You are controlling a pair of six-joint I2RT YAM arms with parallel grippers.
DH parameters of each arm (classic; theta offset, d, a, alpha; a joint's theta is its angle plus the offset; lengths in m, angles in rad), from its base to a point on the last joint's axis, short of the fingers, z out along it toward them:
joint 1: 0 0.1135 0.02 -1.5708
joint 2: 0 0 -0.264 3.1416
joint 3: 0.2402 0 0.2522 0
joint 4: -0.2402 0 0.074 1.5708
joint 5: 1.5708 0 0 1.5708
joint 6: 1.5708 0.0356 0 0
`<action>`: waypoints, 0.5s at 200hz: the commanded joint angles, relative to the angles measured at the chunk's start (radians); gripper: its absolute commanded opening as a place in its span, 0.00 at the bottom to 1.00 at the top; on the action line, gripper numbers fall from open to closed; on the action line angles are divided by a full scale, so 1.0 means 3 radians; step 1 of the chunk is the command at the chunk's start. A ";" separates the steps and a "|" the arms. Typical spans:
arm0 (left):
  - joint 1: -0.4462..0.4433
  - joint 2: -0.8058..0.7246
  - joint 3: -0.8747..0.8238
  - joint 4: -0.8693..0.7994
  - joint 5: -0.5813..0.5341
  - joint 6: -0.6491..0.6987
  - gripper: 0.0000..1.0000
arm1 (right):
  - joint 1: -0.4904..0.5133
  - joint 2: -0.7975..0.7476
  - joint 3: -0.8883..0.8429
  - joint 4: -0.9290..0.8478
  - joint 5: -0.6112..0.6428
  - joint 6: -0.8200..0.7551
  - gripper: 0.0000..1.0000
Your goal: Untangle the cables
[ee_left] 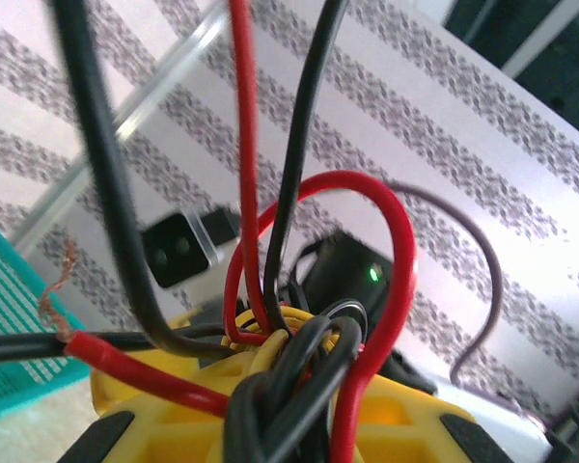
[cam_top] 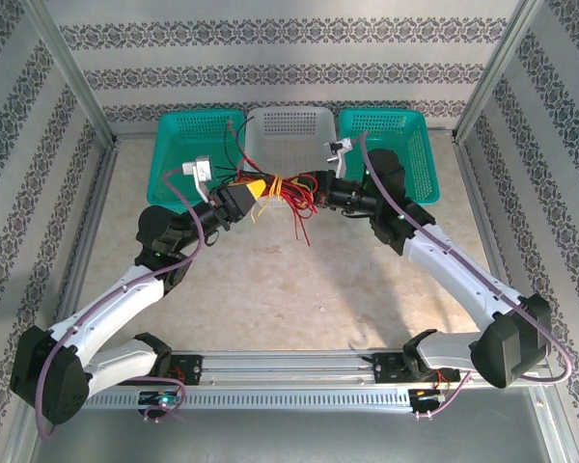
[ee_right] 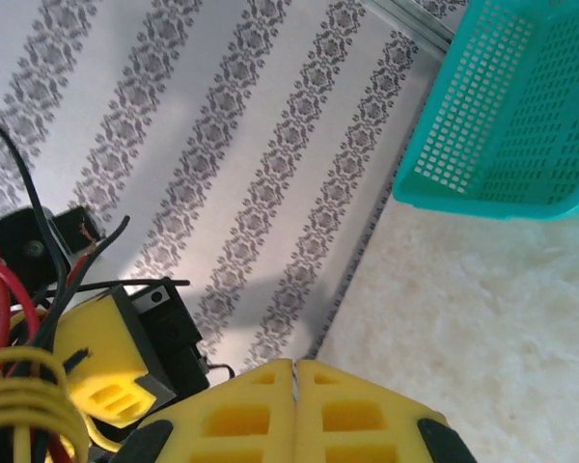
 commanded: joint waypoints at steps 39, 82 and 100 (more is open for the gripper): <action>-0.0011 -0.0120 -0.0233 0.1064 -0.1374 0.0362 0.00 | 0.0450 0.0083 -0.1154 0.1785 0.0839 0.1173 0.00; -0.0014 -0.0346 -0.0320 0.0343 -0.2012 0.0960 0.00 | 0.1083 -0.0246 -0.1486 0.1884 0.1571 0.1098 0.00; -0.0018 -0.0412 -0.0380 0.0169 -0.2123 0.1128 0.00 | 0.1367 -0.0343 -0.1456 0.1684 0.1844 0.0946 0.00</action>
